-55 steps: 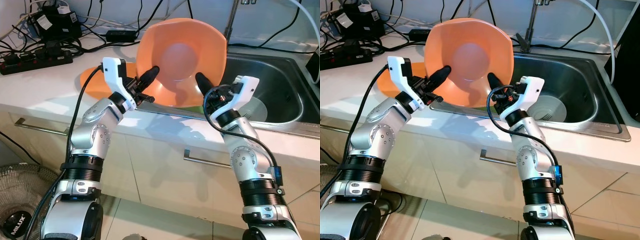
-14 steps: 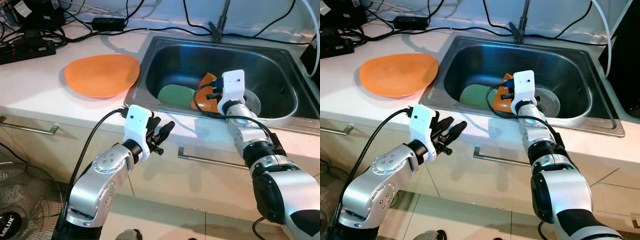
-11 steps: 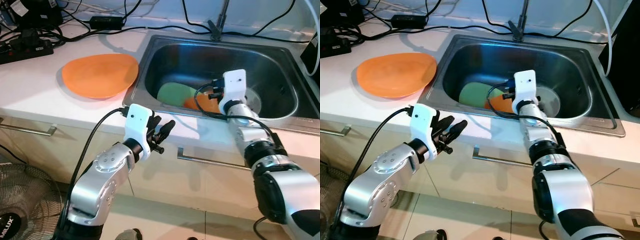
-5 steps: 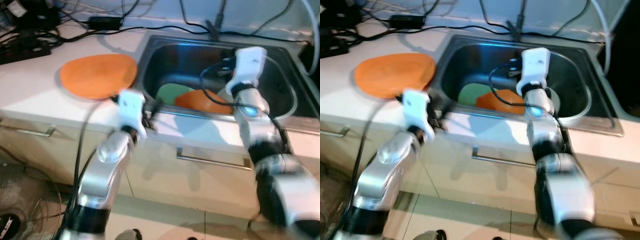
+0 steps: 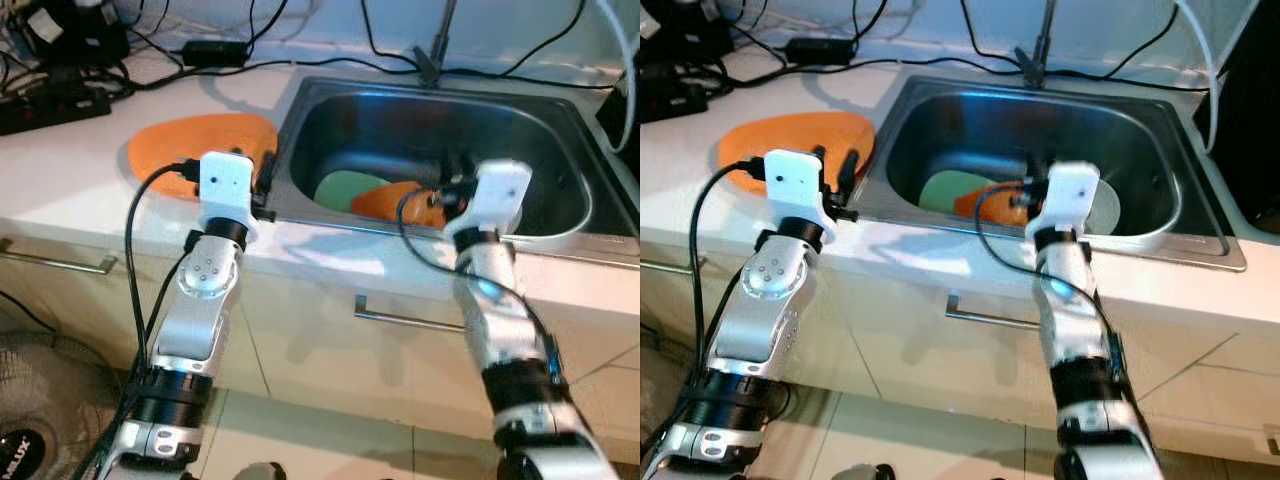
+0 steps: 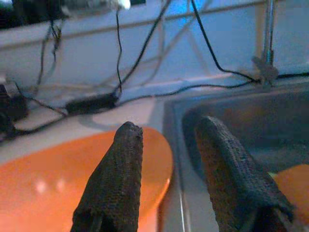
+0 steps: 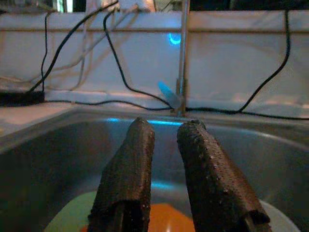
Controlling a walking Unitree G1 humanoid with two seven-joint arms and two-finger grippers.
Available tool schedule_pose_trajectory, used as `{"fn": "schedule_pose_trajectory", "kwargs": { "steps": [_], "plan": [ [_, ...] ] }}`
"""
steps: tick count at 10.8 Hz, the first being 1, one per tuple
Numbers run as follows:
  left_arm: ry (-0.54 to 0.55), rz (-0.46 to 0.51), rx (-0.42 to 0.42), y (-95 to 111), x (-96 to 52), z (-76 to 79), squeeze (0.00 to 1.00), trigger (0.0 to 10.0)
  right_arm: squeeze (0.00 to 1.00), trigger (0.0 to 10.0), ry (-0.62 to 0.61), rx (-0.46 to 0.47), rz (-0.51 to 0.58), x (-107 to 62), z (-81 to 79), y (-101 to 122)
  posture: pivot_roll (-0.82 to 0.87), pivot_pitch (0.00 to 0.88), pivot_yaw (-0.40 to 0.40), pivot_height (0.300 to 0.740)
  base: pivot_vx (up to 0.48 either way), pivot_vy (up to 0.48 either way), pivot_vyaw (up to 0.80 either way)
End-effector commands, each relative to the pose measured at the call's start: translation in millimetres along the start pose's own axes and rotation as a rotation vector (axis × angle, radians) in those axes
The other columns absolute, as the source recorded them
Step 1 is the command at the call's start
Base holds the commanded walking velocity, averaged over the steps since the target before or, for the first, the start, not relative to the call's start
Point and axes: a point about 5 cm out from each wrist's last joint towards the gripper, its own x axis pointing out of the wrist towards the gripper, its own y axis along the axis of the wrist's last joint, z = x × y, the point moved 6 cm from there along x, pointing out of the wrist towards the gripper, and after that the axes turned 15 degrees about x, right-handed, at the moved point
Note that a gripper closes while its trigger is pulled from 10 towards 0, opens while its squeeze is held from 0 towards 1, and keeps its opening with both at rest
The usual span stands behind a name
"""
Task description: Kitchen organization
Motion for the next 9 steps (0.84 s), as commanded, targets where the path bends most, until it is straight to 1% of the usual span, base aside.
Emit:
{"fn": "schedule_pose_trajectory", "kwargs": {
  "steps": [1,2,3,4,6,9],
  "plan": [
    [0.016,-0.006,0.006,-5.1,-3.5,-2.0,0.0,10.0,0.0,10.0,-0.003,0.013,0.021,-0.2,-2.2,5.2,0.14,0.037,0.031,0.74,0.0,0.0,0.0],
    [0.008,-0.012,-0.018,-9.0,-4.7,2.5,0.0,10.0,0.0,10.0,-0.023,0.048,0.011,-0.2,-3.5,2.4,0.15,0.031,0.025,0.74,0.0,0.0,0.0],
    [0.011,-0.008,-0.023,-8.9,-3.9,3.0,0.0,10.0,0.0,10.0,-0.026,0.058,0.005,0.4,-4.9,1.5,0.15,0.03,0.025,0.74,0.0,0.0,0.0],
    [0.024,-0.012,-0.018,-11.3,-1.2,1.3,0.0,10.0,0.0,10.0,-0.018,0.076,-0.02,4.3,-10.5,-1.2,0.15,0.028,0.018,0.74,0.0,0.386,-0.77],
    [0.026,-0.019,-0.022,-13.9,-2.3,-0.3,0.0,10.0,0.0,10.0,-0.02,0.068,-0.018,4.4,-12.1,-1.2,0.16,0.034,0.018,0.74,0.0,0.392,0.0],
    [0.013,-0.03,-0.015,-17.8,-2.8,2.5,0.0,10.0,0.0,10.0,-0.033,0.103,-0.046,2.7,-11.2,-6.4,0.16,0.044,0.02,0.74,0.0,0.39,0.0]
  ]
}}
